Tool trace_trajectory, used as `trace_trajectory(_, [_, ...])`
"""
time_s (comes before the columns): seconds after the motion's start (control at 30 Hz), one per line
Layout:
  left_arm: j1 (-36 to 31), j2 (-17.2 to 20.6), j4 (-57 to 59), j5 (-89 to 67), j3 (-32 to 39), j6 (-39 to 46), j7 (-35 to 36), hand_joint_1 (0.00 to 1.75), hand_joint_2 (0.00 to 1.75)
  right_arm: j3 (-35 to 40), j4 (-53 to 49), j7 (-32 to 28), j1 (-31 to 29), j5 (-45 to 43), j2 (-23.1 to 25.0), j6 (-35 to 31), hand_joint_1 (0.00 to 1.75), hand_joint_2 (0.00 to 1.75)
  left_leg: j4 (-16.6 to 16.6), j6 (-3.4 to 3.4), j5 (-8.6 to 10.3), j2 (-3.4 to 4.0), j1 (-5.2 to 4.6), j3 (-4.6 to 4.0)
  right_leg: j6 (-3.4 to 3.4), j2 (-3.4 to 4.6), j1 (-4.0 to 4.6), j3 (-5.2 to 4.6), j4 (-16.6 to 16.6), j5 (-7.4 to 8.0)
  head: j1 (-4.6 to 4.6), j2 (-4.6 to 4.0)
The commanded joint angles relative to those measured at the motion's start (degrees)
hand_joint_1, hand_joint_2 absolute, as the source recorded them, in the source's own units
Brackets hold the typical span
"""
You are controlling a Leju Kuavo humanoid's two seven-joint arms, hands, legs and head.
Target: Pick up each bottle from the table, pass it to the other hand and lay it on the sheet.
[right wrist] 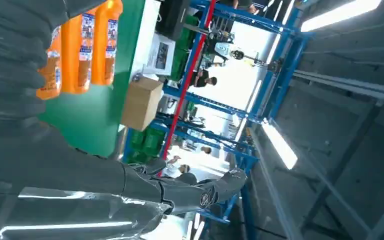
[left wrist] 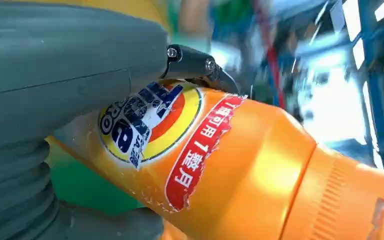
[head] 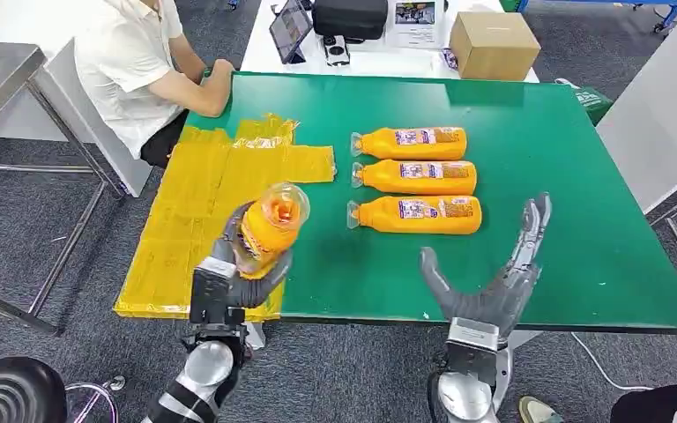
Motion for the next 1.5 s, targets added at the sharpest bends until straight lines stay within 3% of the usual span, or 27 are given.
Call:
trace_trajectory(0.03, [-12.79, 2.19, 22.41, -28.23, 2.78, 2.33, 11.7, 1.75, 1.75, 2.0, 8.26, -0.18, -4.26, -2.06, -0.41, 0.2, 0.0, 1.75, -0.09, -0.08, 0.03, -0.01, 0.03, 0.2, -0.1, 0.0, 0.04, 0.2, -0.06, 0.01, 0.02, 0.0])
trace_trajectory(0.2, [-20.99, 1.6, 33.57, -41.61, 1.06, -5.84, 21.8, 1.75, 1.75, 3.05, 11.66, -0.18, -5.25, -6.66, -1.86, 0.2, 0.0, 1.75, -0.08, -0.1, 0.1, -0.09, 0.06, 0.26, -0.12, -0.07, 0.06, 0.29, -0.04, 0.0, 0.02, 0.0])
trace_trajectory(0.5, [-23.43, 0.59, 37.4, -46.21, -0.49, -10.93, 24.8, 1.75, 1.75, 2.88, 12.51, -0.18, -5.27, -7.22, -1.93, 0.72, 0.0, 1.75, -0.05, -0.1, 0.04, -0.07, 0.05, 0.28, -0.12, -0.05, 0.05, 0.31, 0.03, -0.06, 0.02, 0.0])
trace_trajectory(0.6, [-25.7, -0.43, 41.56, -46.44, -0.57, -17.54, 25.38, 1.75, 1.75, 2.53, 13.59, 0.01, -5.49, -7.74, -1.77, 2.3, 0.0, 1.75, -0.02, -0.07, 0.08, -0.04, 0.04, 0.08, -0.07, -0.03, 0.04, 0.09, 0.06, -0.01, 0.0, 0.0])
trace_trajectory(0.63, [-26.53, -0.74, 42.86, -46.74, -0.54, -18.47, 26.25, 1.43, 1.75, 2.48, 14.04, 0.05, -5.58, -7.74, -1.7, 2.59, 0.0, 1.75, 0.0, -0.13, -0.01, -0.05, 0.04, 0.32, -0.16, -0.04, 0.05, 0.31, 0.1, -0.12, 0.0, 0.0])
trace_trajectory(0.67, [-27.34, -1.4, 44.39, -46.23, 0.36, -18.66, 27.0, 0.37, 1.75, 2.3, 14.62, 0.06, -5.67, -7.74, -1.46, 2.83, 0.0, 1.75, -0.01, -0.08, 0.09, -0.09, 0.05, 0.1, -0.08, -0.07, 0.05, 0.13, 0.04, -0.01, 0.02, 0.0])
trace_trajectory(0.7, [-27.34, -1.4, 44.39, -46.23, 0.36, -18.66, 27.0, 0.37, 1.75, 2.3, 14.62, 0.06, -5.67, -7.74, -1.46, 2.83, 0.0, 1.75, -0.02, -0.1, 0.06, -0.07, 0.06, 0.21, -0.12, -0.05, 0.07, 0.23, 0.04, -0.04, 0.02, 0.0])
trace_trajectory(0.73, [-27.84, -1.81, 45.35, -45.7, 0.87, -19.22, 26.91, 0.0, 1.75, 2.21, 15.03, 0.02, -5.68, -7.73, -1.33, 2.89, 0.0, 1.75, -0.02, -0.09, 0.08, -0.06, 0.05, 0.16, -0.11, -0.03, 0.05, 0.16, 0.05, -0.02, 0.0, 0.0])
trace_trajectory(0.9, [-28.92, -3.02, 49.09, -41.8, 3.51, -25.83, 27.84, 0.0, 1.75, 0.39, 16.23, 0.33, -5.45, -8.38, -1.04, 3.3, 0.0, 1.75, -0.05, -0.09, 0.05, -0.03, 0.04, 0.23, -0.12, -0.01, 0.05, 0.23, 0.05, -0.05, 0.0, 0.0])
trace_trajectory(1.23, [-29.68, -3.3, 50.31, -42.36, 2.39, -26.7, 28.29, 0.0, 1.75, -1.4, 18.06, 0.25, -5.83, -9.25, -0.71, 4.81, 0.0, 1.75, -0.06, -0.09, 0.05, 0.03, 0.03, 0.23, -0.1, 0.04, 0.04, 0.22, 0.03, -0.02, 0.02, 0.0])
trace_trajectory(1.33, [-28.69, -3.52, 47.92, -41.54, 2.2, -25.69, 26.28, 0.0, 1.75, -2.32, 17.77, 0.16, -5.4, -9.14, -0.52, 5.1, 0.0, 1.75, -0.04, -0.08, 0.05, 0.03, 0.03, 0.21, -0.1, 0.05, 0.03, 0.2, 0.05, -0.02, 0.0, 0.0])
trace_trajectory(1.43, [-24.34, -3.44, 38.27, -38.3, 0.79, -23.07, 19.81, 0.0, 1.75, -3.28, 16.87, -0.18, -4.0, -8.55, -0.61, 4.78, 0.0, 1.75, -0.06, -0.08, 0.03, -0.01, 0.02, 0.26, -0.1, 0.01, 0.03, 0.25, 0.05, -0.06, 0.0, 0.0])
trace_trajectory(1.5, [-22.85, -3.2, 35.1, -38.24, -0.33, -23.5, 20.85, 0.0, 1.75, -3.35, 16.06, -0.18, -3.32, -8.57, -0.83, 4.86, 0.0, 1.75, -0.07, -0.09, 0.0, 0.0, 0.0, 0.29, -0.11, 0.02, 0.0, 0.26, 0.07, -0.09, 0.02, 0.0])
